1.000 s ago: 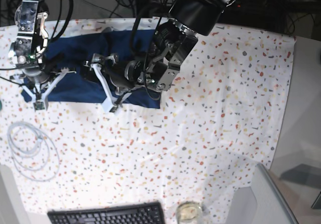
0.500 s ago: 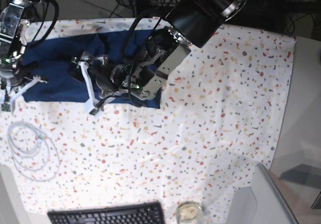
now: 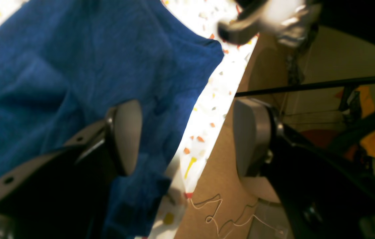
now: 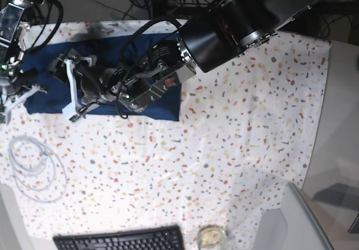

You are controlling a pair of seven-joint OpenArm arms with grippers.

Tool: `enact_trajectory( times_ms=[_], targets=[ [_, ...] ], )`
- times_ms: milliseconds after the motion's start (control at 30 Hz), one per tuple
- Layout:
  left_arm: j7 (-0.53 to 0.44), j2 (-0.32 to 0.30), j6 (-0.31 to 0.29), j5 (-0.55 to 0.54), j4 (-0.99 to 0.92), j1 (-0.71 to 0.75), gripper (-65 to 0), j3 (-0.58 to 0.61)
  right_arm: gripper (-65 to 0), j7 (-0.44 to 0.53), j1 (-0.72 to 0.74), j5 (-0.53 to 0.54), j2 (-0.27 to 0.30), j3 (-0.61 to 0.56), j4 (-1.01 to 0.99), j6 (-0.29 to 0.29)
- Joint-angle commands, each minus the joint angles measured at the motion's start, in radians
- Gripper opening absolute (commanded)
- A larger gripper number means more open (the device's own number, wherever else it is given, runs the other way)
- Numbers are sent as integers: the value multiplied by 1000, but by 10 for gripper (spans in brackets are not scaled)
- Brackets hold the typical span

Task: Layout the t-shirt on the table in an organized manner, then fold the t-shirt properly
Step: 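Release the shirt with the left gripper and raise it away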

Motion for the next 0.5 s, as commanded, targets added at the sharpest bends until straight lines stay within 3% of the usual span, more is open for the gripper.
enact_trajectory(
  times_ms=[0, 100, 200, 333, 400, 467],
  targets=[
    [-24, 21, -9, -17, 17, -25, -239, -6, -620, 20, 9, 1, 12, 4, 22, -1],
    [-26, 21, -9, -17, 44, -28, -239, -22, -620, 20, 9, 3, 12, 4, 22, 0],
    [-18, -16, -9, -17, 101, -14, -240, -149, -621, 20, 6, 3, 4, -2, 60, 33],
    [-17, -169, -5, -22, 222, 62, -247, -373, -620, -57, -4, 4, -30, -6, 164, 161],
    [-17, -272, -5, -22, 279, 144, -316, -510, -617, -95, -8, 4, -59, -20, 233, 240],
    [-17, -376, -5, -19, 320, 237, -466, -655, -615, -137, -36, 0, -80, -91, 283, 327]
  ],
)
